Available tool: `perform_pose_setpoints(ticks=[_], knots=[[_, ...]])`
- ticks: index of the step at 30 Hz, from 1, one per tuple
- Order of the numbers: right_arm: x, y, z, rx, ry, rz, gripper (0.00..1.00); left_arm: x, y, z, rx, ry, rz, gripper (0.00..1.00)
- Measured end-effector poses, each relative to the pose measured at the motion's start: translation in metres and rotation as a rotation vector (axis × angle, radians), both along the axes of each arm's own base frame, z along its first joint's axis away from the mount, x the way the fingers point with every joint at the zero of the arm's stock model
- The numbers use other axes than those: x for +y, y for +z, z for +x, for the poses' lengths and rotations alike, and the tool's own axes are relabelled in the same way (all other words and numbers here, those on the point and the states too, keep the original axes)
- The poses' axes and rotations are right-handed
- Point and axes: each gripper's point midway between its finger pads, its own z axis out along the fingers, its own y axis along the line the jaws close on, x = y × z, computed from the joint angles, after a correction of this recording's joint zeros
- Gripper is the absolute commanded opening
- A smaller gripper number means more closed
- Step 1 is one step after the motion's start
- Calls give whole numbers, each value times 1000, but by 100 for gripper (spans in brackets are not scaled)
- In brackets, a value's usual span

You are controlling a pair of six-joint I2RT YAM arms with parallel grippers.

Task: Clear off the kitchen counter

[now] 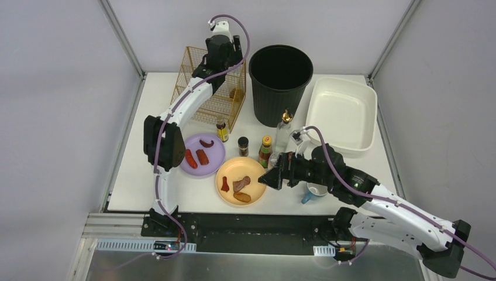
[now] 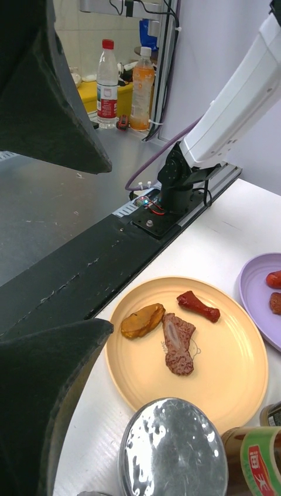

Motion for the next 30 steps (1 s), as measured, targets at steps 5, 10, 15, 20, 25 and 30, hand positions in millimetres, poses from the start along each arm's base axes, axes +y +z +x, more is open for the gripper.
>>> perform_pose_setpoints(ticks=[5, 10, 15, 20, 25, 30], knots=[[1, 3, 5, 0, -17, -13, 99, 3, 33, -13, -47, -20, -10, 70], [1, 6, 7, -8, -31, -13, 99, 17, 78, -39, -100, -16, -2, 70], [-2, 2, 10, -9, -49, -32, 99, 49, 100, -77, -101, 55, 40, 68], [-5, -2, 12, -5, -66, -52, 99, 90, 83, -115, -30, 131, 66, 65], [-7, 0, 12, -9, -72, -48, 99, 138, 29, -140, 104, 227, 61, 64], [-8, 2, 11, -12, -72, -42, 99, 170, -23, -154, 227, 294, 69, 64]])
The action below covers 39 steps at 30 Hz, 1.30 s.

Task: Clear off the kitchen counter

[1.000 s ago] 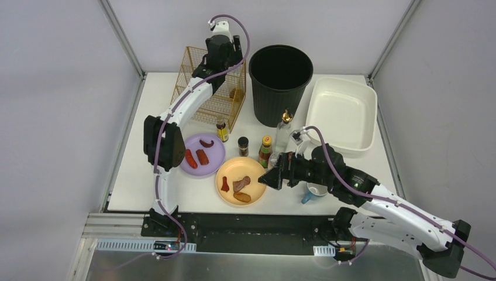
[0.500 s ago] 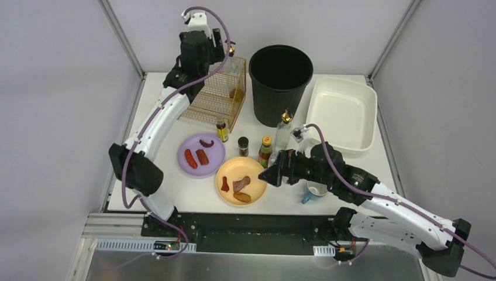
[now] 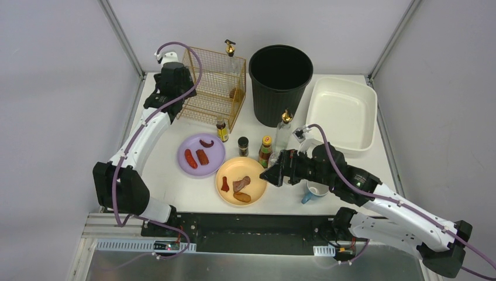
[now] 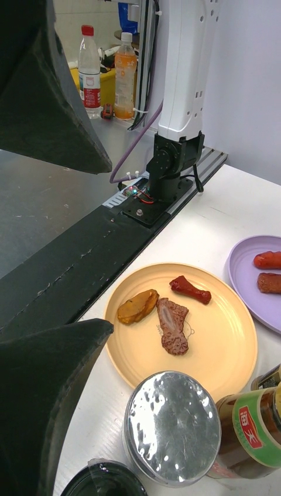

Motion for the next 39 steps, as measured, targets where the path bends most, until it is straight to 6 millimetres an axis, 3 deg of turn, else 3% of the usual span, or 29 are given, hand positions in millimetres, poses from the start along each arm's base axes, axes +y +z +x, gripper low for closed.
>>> perform_pose_setpoints(ticks=[8, 14, 19, 23, 33, 39], knots=[[0, 1, 0, 5, -2, 5, 99, 17, -37, -7, 86, 24, 12, 64], [1, 2, -1, 7, 0, 10, 99, 49, -53, 6, 110, 54, 6, 64], [2, 3, -1, 4, 4, 18, 99, 67, -80, 20, 173, 40, 10, 62], [2, 3, -1, 3, 4, 18, 99, 64, -91, 33, 206, -28, 31, 61], [-1, 5, -3, -8, 4, 35, 99, 55, -76, 66, 173, -166, 118, 50], [-4, 1, -5, -6, 4, 31, 99, 53, -93, 75, 207, -192, 129, 46]])
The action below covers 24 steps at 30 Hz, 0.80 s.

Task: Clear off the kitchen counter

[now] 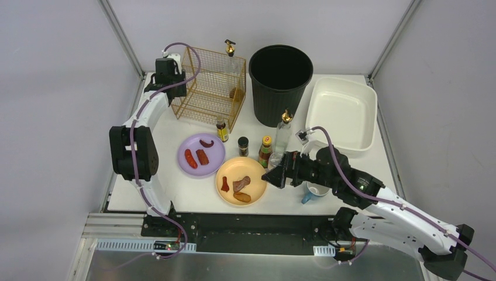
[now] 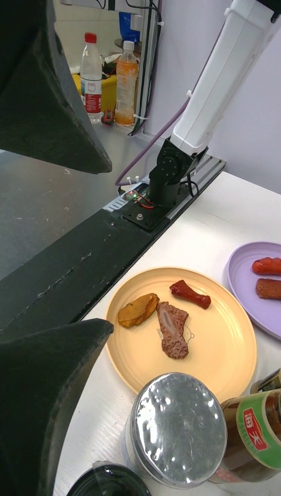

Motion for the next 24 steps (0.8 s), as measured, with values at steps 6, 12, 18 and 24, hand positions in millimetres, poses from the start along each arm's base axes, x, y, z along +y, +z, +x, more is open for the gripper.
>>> perform_pose_setpoints(ticks=[6, 12, 18, 24], knots=[[-1, 2, -1, -4, -1, 8, 99, 0, -20, 3, 39, -2, -3, 35], [-2, -5, -2, 17, -7, 1, 99, 9, -23, 3, 44, 25, -8, 22], [-1, -9, -2, 35, -13, 4, 99, 11, -25, 2, 46, 29, 1, 0], [-2, -5, -3, 41, -19, 20, 99, 4, -25, -2, 45, 2, -19, 0]])
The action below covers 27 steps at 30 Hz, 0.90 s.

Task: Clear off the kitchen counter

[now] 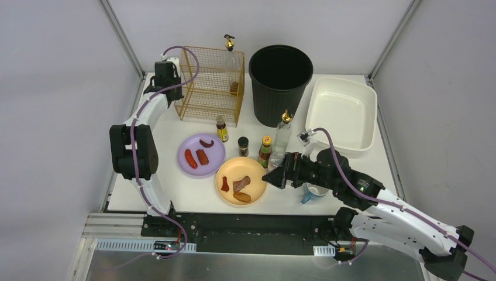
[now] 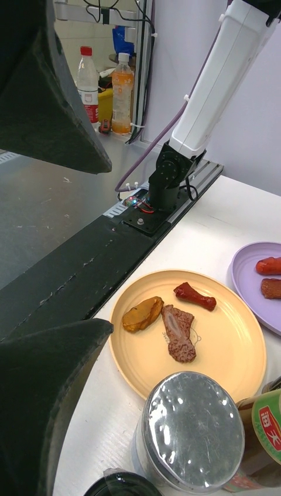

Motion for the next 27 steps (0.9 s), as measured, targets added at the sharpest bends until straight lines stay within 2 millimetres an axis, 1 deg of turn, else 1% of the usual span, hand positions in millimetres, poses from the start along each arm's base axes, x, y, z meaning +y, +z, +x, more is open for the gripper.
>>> perform_pose_setpoints(ticks=[8, 12, 16, 19, 24, 27], knots=[[-1, 2, 0, 6, -10, 9, 99, -12, 0, -11, -9, 33, -114, 0], [-1, 1, 2, 5, -21, 7, 99, -20, 0, -25, -5, 50, -183, 0], [-3, 0, 4, 7, -35, -1, 99, -27, -1, -44, 1, 58, -206, 0], [-5, -1, 5, 9, -46, -5, 99, -38, -1, -59, 14, 48, -205, 0], [-7, 2, 5, 5, -59, 4, 99, -62, -1, -75, 24, 20, -202, 0], [-9, 3, 5, 3, -64, 9, 99, -71, -1, -84, 20, 15, -209, 0]])
